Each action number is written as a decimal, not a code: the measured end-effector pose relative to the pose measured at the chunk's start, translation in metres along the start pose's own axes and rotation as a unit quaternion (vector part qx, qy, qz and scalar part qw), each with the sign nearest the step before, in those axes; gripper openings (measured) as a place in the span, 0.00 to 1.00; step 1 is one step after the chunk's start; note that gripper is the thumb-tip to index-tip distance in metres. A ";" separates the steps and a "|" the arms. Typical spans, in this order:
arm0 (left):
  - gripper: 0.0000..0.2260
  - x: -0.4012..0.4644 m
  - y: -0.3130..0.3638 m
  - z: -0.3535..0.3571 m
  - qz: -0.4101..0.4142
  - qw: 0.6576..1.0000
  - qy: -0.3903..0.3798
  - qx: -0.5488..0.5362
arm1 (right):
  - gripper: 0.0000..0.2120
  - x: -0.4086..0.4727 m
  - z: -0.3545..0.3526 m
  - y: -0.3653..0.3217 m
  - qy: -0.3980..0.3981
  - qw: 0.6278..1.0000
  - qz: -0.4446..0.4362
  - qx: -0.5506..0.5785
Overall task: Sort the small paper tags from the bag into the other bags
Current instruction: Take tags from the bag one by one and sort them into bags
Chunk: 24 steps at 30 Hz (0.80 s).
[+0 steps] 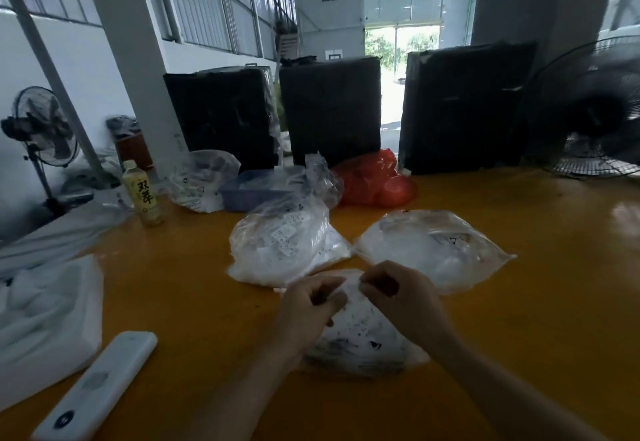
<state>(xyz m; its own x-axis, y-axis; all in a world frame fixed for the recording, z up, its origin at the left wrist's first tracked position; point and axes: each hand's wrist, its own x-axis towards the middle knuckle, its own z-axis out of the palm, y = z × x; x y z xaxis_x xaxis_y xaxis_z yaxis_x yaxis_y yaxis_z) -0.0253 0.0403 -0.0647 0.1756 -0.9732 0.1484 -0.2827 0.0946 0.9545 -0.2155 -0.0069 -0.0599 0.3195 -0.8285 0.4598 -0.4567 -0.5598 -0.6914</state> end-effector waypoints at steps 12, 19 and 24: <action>0.12 0.104 0.003 -0.080 0.051 0.924 0.221 0.309 | 0.06 -0.018 -0.004 0.002 -0.042 0.980 0.100 -0.168; 0.14 0.137 -0.013 -0.076 -0.002 0.821 0.070 0.566 | 0.09 0.032 -0.018 0.030 0.050 0.953 0.143 -0.262; 0.20 0.132 0.000 -0.074 0.014 0.944 -0.037 0.329 | 0.15 0.069 -0.038 0.069 -0.072 0.881 0.209 -0.418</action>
<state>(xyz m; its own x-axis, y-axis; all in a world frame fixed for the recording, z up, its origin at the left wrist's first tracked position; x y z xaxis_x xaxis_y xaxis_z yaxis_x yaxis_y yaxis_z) 0.0676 -0.0729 -0.0259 0.1004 -0.9865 0.1294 -0.8143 -0.0068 0.5803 -0.2566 -0.1029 -0.0551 0.0521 -0.9881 0.1450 -0.9924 -0.0674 -0.1029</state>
